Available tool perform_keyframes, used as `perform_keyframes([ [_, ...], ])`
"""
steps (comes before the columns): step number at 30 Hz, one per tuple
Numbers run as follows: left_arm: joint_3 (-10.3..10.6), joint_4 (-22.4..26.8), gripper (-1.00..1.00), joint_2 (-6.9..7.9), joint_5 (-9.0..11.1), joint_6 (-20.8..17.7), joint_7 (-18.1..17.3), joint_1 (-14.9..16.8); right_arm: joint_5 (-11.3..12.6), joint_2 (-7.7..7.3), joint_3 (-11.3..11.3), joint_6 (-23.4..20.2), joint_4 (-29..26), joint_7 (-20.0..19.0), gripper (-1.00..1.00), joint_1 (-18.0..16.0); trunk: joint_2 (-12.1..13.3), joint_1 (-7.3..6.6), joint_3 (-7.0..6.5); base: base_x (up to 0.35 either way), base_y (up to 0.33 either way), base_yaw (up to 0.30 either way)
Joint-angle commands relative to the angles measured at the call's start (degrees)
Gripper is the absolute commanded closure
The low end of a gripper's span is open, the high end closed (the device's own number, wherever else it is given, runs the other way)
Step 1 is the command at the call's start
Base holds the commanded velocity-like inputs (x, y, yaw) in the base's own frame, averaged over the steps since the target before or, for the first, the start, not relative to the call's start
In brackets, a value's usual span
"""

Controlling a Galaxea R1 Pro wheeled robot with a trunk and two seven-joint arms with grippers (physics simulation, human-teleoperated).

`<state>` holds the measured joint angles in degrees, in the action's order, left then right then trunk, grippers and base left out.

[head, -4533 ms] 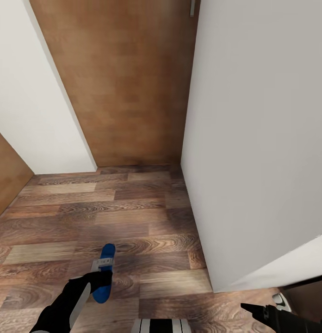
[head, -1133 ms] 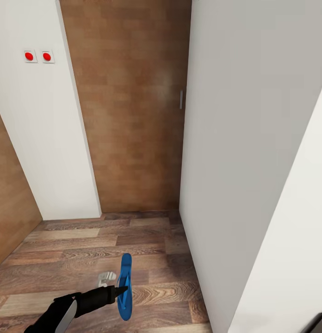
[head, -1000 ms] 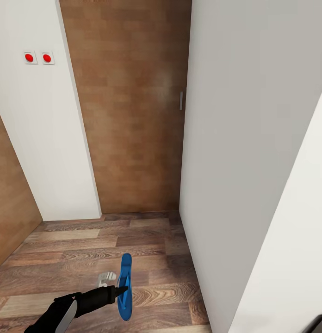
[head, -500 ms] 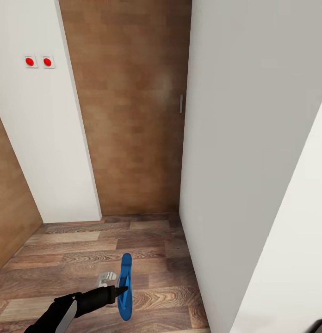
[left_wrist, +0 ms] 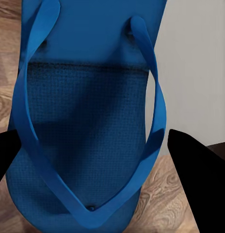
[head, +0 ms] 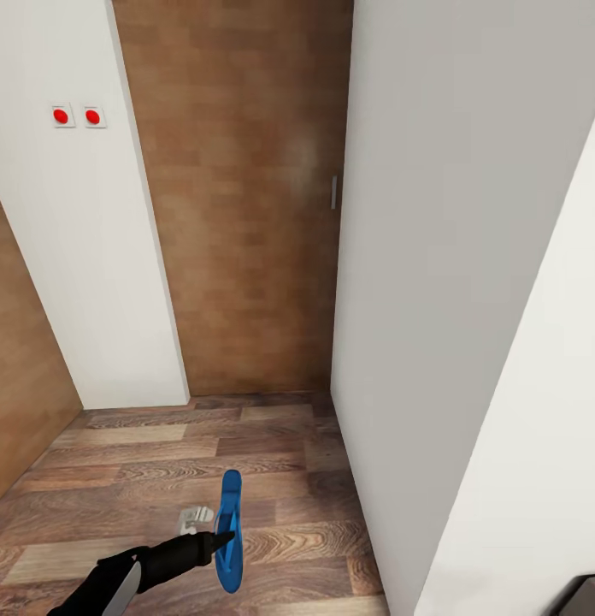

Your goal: In the bedroom, move the book from the bed onto either nightstand, and place the two sandals side by side next to the bed.

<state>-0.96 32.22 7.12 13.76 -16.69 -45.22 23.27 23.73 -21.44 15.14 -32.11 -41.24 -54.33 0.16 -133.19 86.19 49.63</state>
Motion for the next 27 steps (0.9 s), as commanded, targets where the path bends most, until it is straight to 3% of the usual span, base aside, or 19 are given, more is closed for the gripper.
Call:
perform_keyframes([
  [1, -0.1, 0.0, 1.00, 0.00, 0.4, -0.6, -0.2, 0.0, 0.3, 0.00, 0.0, -0.4, -0.1, 0.0, -1.00, 0.0, 0.0, -0.01, 0.05, -0.009, 0.000, 0.000],
  [6, -0.1, 0.0, 1.00, -0.05, 0.3, -0.5, -0.2, 0.0, 0.3, 0.04, 0.0, -0.4, 0.0, 0.0, -1.00, 0.0, 0.0, -0.01, 0.05, -0.003, 0.000, 0.000],
  [27, -0.1, 0.0, 1.00, -0.09, 0.3, -0.5, -0.1, 0.0, 0.3, 0.17, 0.0, -0.4, -0.1, -0.1, -1.00, 0.0, 8.0, -4.40, -3.54, 0.000, 0.000, 0.000],
])
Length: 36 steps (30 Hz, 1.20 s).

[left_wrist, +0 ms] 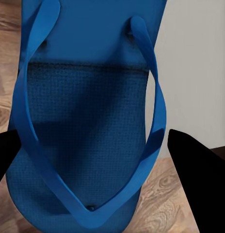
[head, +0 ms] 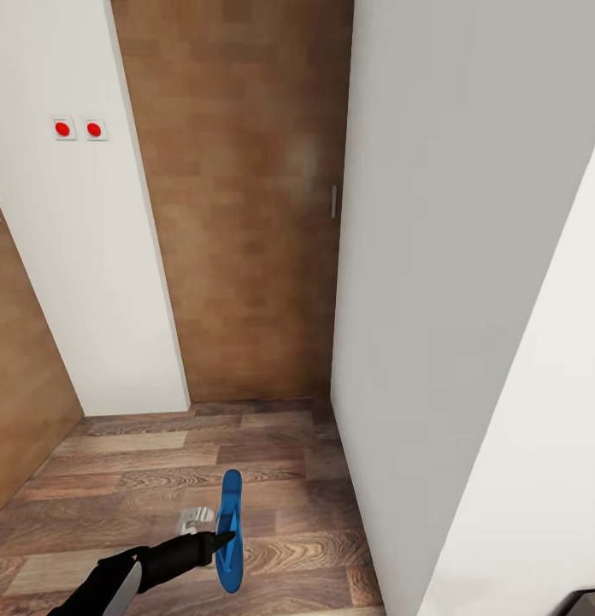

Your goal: In the bedroom, move the book from the bed onto either nightstand, and place the two sandals side by side next to the bed.

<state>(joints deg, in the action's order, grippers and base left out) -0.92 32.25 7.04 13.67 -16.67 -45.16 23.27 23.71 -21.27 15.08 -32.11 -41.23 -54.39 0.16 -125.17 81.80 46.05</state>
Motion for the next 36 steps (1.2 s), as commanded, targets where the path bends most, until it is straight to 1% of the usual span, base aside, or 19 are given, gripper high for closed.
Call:
perform_keyframes([
  [1, -0.1, 0.0, 1.00, -0.01, 0.4, -0.6, -0.2, 0.0, 0.3, 0.00, 0.0, -0.4, -0.1, 0.0, -1.00, 0.0, 0.0, -0.01, 0.05, 0.000, 0.000, 0.000],
  [7, -0.1, 0.0, 1.00, -0.01, 0.4, -0.6, -0.2, 0.0, 0.3, -0.01, 0.0, -0.4, -0.1, 0.0, -1.00, 0.0, 0.0, -0.01, 0.05, 0.000, 0.000, 0.073],
  [21, -0.1, 0.0, 1.00, -0.01, 0.5, -0.6, -0.2, 0.0, 0.3, 0.00, 0.0, -0.4, -0.1, 0.0, -1.00, 0.0, 0.0, -0.01, 0.05, 0.000, 0.000, 0.254],
  [31, -0.1, 0.0, 1.00, -0.07, 0.5, -0.6, -0.2, 0.0, 0.4, 0.00, -0.1, -0.4, 0.0, -0.1, -1.00, 0.0, 0.0, -0.01, 0.05, 0.000, 0.000, 0.011],
  [36, -0.1, 0.0, 1.00, -0.38, 0.5, -0.6, -0.2, 0.0, 0.3, 0.05, -0.3, -0.4, 1.7, 0.0, -1.00, 0.0, 0.0, -0.01, 0.05, 0.000, 0.000, 0.000],
])
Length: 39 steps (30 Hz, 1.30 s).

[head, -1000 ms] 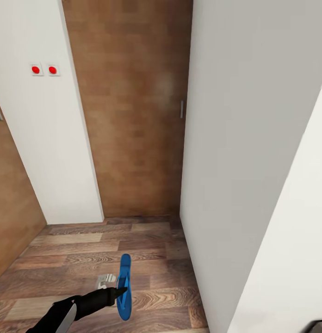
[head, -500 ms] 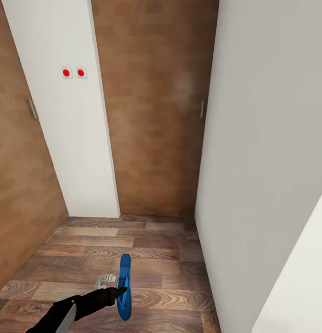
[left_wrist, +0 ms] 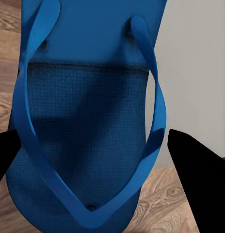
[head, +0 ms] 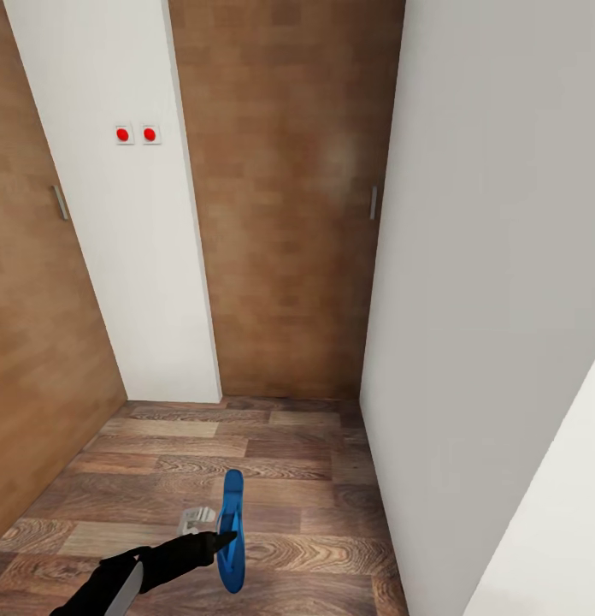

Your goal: In the bedroom, move the book from the bed onto either nightstand, and place the two sandals side by side next to the bed.

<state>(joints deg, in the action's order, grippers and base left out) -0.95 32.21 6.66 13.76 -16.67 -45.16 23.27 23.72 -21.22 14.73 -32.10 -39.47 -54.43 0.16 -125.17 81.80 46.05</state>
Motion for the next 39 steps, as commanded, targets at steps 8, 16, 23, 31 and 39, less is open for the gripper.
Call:
perform_keyframes([
  [8, -0.1, 0.0, 1.00, -0.07, 0.4, -0.6, -0.2, 0.0, 0.3, 0.03, 0.0, -0.4, 2.9, 0.0, -1.00, 0.0, 0.0, -0.01, 0.05, 0.000, 0.000, 0.000],
  [16, -0.1, 0.0, 1.00, -0.32, 0.3, -0.6, -0.2, 0.0, 0.3, 0.12, 0.0, -0.4, 3.1, 0.0, -1.00, 0.0, 0.0, -0.01, 0.05, 0.000, 0.000, 0.000],
  [23, -0.1, 0.0, 1.00, -0.38, 0.3, -0.6, -0.1, 0.0, 0.3, 1.36, -0.1, -0.4, 3.3, 0.0, -1.00, 0.0, 0.0, -0.01, 0.05, 0.000, 0.000, 0.000],
  [31, -0.1, 0.0, 1.00, -0.42, 0.3, -0.6, -0.1, 0.0, -9.2, 5.42, 0.0, -0.4, 5.4, 0.1, -1.00, 0.0, 0.0, -0.01, 0.05, 0.000, 0.000, 0.000],
  [39, 0.0, 0.0, 1.00, -0.42, 0.3, -0.6, -0.1, 0.0, -12.4, 6.06, 0.0, -0.4, 5.6, 0.1, -1.00, 0.0, 0.0, -0.01, 0.05, 0.000, 0.000, 0.000],
])
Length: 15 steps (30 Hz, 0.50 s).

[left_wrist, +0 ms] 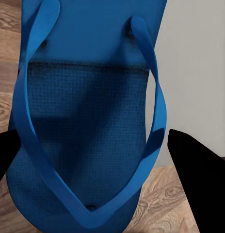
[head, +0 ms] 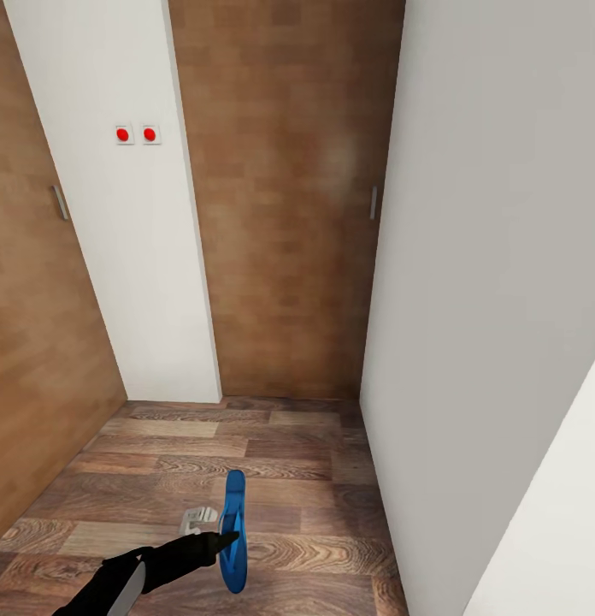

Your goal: In the bedroom, move the book from the bed onto either nightstand, and place the two sandals side by side next to the bed.

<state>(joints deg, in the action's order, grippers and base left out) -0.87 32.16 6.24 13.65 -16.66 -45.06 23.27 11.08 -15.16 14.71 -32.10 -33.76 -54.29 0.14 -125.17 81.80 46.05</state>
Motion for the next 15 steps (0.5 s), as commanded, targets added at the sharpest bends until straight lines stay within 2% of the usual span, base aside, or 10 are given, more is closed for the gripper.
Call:
perform_keyframes([
  [1, -0.1, 0.0, 1.00, 0.00, 0.4, -0.6, -0.2, 0.0, 0.3, 0.02, 0.1, -0.4, -0.1, 0.0, -1.00, 0.0, 0.0, -0.01, 0.05, 0.000, 0.000, 0.000],
  [6, -0.1, 0.0, 1.00, 0.00, 0.4, -0.6, -0.2, 0.0, 0.3, 0.04, 0.1, -0.4, -0.1, 0.0, -1.00, 0.0, 0.0, -0.01, 0.06, 0.000, 0.000, 0.046],
  [15, -0.1, 0.0, 1.00, 0.00, 0.4, -0.6, -0.2, 0.0, 0.3, 0.05, 0.1, -0.3, -0.1, 0.0, -1.00, 0.0, 0.0, -0.01, 0.23, 0.000, 0.000, 0.245],
])
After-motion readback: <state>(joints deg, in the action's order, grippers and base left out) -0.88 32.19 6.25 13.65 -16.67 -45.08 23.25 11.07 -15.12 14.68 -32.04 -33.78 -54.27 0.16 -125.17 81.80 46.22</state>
